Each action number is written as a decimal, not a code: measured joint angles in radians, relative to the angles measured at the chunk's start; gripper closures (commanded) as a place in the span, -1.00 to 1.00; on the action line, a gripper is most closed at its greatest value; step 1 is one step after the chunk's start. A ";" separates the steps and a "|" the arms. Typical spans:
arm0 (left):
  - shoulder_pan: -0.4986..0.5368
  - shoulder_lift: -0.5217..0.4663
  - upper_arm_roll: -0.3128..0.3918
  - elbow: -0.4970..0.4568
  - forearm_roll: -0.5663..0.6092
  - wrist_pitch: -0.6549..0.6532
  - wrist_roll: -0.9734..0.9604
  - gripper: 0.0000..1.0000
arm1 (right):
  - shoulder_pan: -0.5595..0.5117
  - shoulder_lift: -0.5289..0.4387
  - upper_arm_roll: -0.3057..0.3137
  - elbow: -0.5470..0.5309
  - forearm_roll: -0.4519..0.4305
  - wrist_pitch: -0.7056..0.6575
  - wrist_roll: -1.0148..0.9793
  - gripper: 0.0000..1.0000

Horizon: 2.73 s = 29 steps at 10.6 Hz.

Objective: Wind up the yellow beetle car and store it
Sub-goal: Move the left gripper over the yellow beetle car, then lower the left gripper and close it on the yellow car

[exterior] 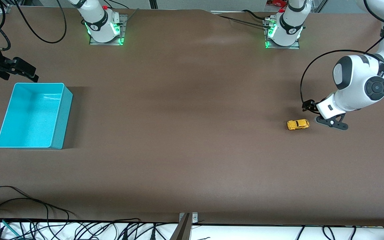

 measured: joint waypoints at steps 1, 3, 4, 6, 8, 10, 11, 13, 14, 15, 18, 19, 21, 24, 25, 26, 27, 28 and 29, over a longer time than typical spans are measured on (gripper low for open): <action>0.000 0.011 0.000 -0.001 0.000 0.005 0.098 -1.00 | 0.000 0.000 0.000 0.000 0.000 0.000 0.000 -1.00; -0.001 0.037 -0.001 -0.002 0.000 0.016 0.286 -1.00 | 0.000 0.000 0.000 0.000 0.000 0.000 0.000 -1.00; -0.002 0.051 -0.002 -0.003 0.000 0.024 0.359 -1.00 | 0.000 0.000 0.000 0.000 0.000 0.000 0.000 -1.00; -0.006 0.082 -0.004 -0.004 0.002 0.063 0.499 -1.00 | 0.000 0.000 0.000 0.000 0.000 0.000 0.000 -1.00; -0.007 0.112 -0.005 -0.006 0.002 0.127 0.642 -1.00 | 0.000 0.000 0.000 0.000 0.000 0.000 0.000 -1.00; -0.007 0.141 -0.006 -0.008 0.002 0.182 0.769 -1.00 | 0.000 0.000 0.000 0.000 0.000 0.000 0.000 -1.00; -0.008 0.154 -0.007 -0.008 0.002 0.203 0.812 -1.00 | 0.000 0.000 0.000 0.000 0.000 0.000 0.000 -1.00; -0.014 0.172 -0.013 -0.008 0.002 0.222 0.860 -1.00 | 0.000 0.000 0.000 0.000 0.000 0.000 0.000 -1.00; -0.019 0.177 -0.014 -0.008 0.002 0.233 0.872 -0.98 | 0.000 0.000 0.000 0.000 0.000 0.000 0.000 -1.00; -0.024 0.182 -0.014 -0.008 0.002 0.240 0.880 -0.69 | 0.000 0.000 0.000 0.000 0.000 0.000 0.000 -1.00; -0.028 0.184 -0.014 -0.008 0.002 0.242 0.940 0.10 | 0.000 0.000 0.000 0.000 0.000 0.000 0.000 -1.00; -0.028 0.185 -0.014 -0.008 0.002 0.246 0.974 0.35 | 0.000 0.000 0.000 0.000 0.000 0.000 0.000 -1.00; -0.028 0.181 -0.014 -0.005 0.003 0.251 1.020 0.58 | 0.000 0.000 0.000 0.000 0.000 0.000 0.000 -1.00; -0.029 0.181 -0.014 -0.005 0.003 0.251 1.114 0.78 | 0.000 0.000 0.000 0.000 0.000 0.000 0.000 -1.00; -0.030 0.181 -0.014 -0.005 0.003 0.251 1.131 0.78 | 0.000 0.000 0.000 0.000 0.000 0.000 0.000 -1.00; -0.031 0.181 -0.014 -0.005 0.003 0.251 1.136 0.78 | 0.000 0.000 0.000 0.000 0.000 0.000 0.000 -1.00; -0.031 0.181 -0.014 -0.005 0.003 0.251 1.137 0.80 | 0.000 0.000 0.000 0.000 0.000 0.000 0.000 -1.00; -0.031 0.181 -0.014 -0.005 0.003 0.251 1.137 0.82 | 0.000 0.000 0.000 0.000 0.000 0.000 0.000 -1.00; -0.030 0.182 -0.014 -0.005 0.003 0.253 1.137 0.88 | 0.000 0.000 0.000 0.000 0.000 0.000 0.000 -1.00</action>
